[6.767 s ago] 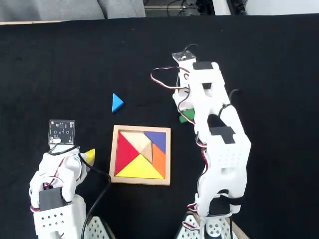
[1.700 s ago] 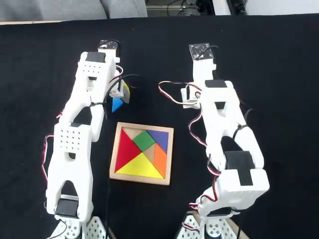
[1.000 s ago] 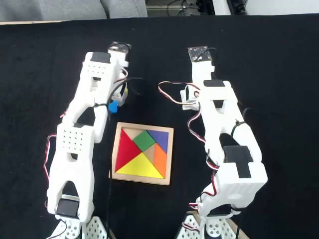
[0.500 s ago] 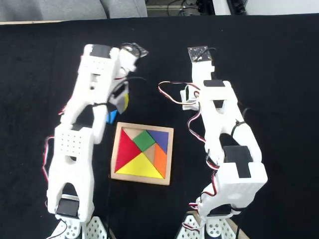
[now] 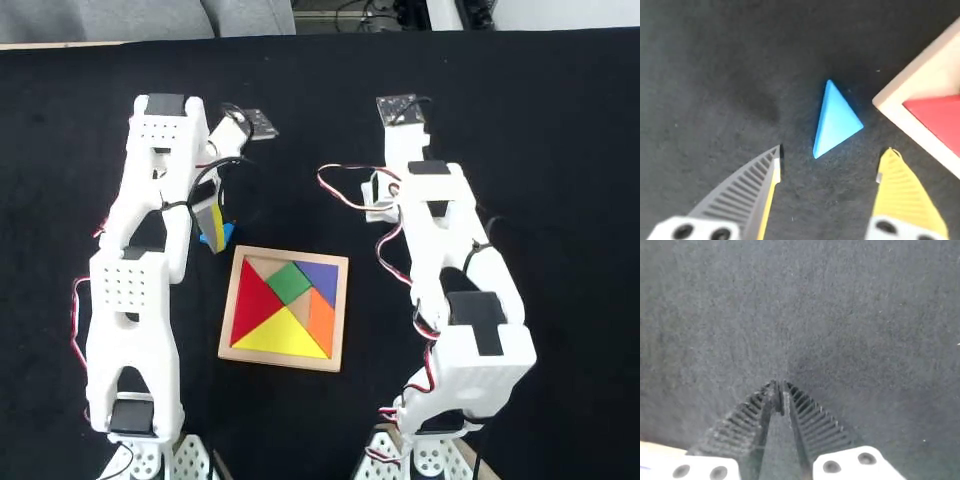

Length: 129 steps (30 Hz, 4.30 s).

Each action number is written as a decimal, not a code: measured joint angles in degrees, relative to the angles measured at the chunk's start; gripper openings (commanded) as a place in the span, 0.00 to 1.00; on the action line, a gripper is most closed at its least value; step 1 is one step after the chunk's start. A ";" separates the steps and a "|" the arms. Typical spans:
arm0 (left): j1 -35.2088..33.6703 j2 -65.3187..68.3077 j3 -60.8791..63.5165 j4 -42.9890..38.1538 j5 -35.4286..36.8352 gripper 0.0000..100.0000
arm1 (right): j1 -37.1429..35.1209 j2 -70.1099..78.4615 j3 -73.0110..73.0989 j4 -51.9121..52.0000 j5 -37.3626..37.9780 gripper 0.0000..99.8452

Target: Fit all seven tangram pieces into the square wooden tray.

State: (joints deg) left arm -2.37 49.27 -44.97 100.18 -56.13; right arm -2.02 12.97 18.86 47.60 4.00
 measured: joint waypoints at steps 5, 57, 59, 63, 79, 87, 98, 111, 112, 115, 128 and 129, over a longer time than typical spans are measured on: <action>1.14 0.00 0.35 -2.11 -1.93 0.30 | 0.00 0.09 0.00 0.00 0.00 0.01; 23.38 -42.73 59.69 -26.46 -9.05 0.15 | 7.91 0.09 0.00 0.26 0.09 0.01; 23.38 -42.73 62.42 -30.42 -9.23 0.19 | 8.88 0.09 -1.93 0.35 -0.35 0.01; 23.30 -42.73 63.38 -33.05 -9.23 0.26 | 9.32 0.00 -3.69 0.35 -2.20 0.01; 19.87 -42.73 65.32 -40.79 -8.35 0.26 | 9.32 0.00 -3.69 0.35 -2.46 0.01; 18.99 -42.73 67.34 -45.27 -3.96 0.26 | 9.32 0.00 -3.69 0.35 -2.46 0.01; 15.30 -42.73 67.34 -41.05 -10.29 0.26 | 9.32 0.00 -3.69 0.35 -2.46 0.01; 14.24 -42.37 64.79 -43.08 -10.29 0.26 | 9.32 0.00 -3.69 0.35 -2.46 0.01; 14.24 -42.37 64.79 -43.69 -10.29 0.26 | 9.32 0.00 -3.69 0.35 -2.46 0.01; 14.07 -42.37 64.79 -44.66 -10.29 0.26 | 9.32 0.00 -3.69 0.35 -2.46 0.01; 13.54 -47.12 58.73 -41.14 -6.07 0.26 | 9.23 0.00 -3.69 0.35 -2.46 0.01; 14.59 -47.12 58.73 -43.87 -3.08 0.26 | 9.23 0.00 -3.69 0.35 -2.46 0.01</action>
State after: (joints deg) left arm 12.22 2.15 13.76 56.31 -59.21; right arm 7.21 12.97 15.16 47.96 1.54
